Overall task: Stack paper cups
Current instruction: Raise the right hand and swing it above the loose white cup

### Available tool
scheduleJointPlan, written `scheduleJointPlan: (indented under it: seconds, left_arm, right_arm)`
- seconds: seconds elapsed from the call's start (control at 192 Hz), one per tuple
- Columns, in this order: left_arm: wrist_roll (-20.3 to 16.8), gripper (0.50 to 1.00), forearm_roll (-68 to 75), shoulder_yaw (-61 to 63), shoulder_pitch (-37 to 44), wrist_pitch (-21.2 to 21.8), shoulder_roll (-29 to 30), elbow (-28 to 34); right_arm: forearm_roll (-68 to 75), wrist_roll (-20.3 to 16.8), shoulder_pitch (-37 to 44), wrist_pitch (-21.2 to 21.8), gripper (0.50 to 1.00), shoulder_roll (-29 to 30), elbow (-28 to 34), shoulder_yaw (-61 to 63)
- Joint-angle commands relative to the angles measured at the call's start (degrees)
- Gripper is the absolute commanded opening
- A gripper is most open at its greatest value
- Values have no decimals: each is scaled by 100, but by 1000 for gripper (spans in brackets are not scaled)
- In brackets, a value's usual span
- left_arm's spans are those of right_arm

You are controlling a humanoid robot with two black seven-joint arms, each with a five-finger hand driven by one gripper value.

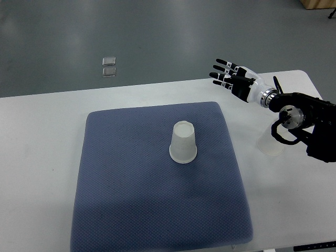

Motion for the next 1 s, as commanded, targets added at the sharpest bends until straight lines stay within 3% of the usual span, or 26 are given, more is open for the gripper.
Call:
scheduleJointPlan:
  seconds: [0.0, 0.26, 0.546, 0.702, 0.847, 0.993]
  left_arm:
    - [0, 1000, 2, -7, -1, 0, 0, -10]
    - [-9, 1000, 2, -34, -1, 0, 0, -18]
    - [-9, 1000, 2, -34, -1, 0, 0, -18]
    - [-9, 1000, 2, -25, -1, -9, 0, -27]
    - [-9, 1000, 2, -16, -45, -9, 0, -27]
    - [0, 1000, 2, -7, -80, -9, 0, -36]
  right_arm:
    - [0, 3, 2, 8, 928, -51, 73, 6]
    - [-18, 3, 90, 17, 928, -183, 196, -3]
    - [-563, -15, 644, 8, 926, -1044, 1189, -117]
    - [-1626, -15, 1680, 26, 926, -1817, 1786, -1363]
    - [-2109, -15, 2998, 105, 928, -2160, 2155, -3297]
    - [-3023, -15, 4071, 272, 928, -2415, 2612, -4449]
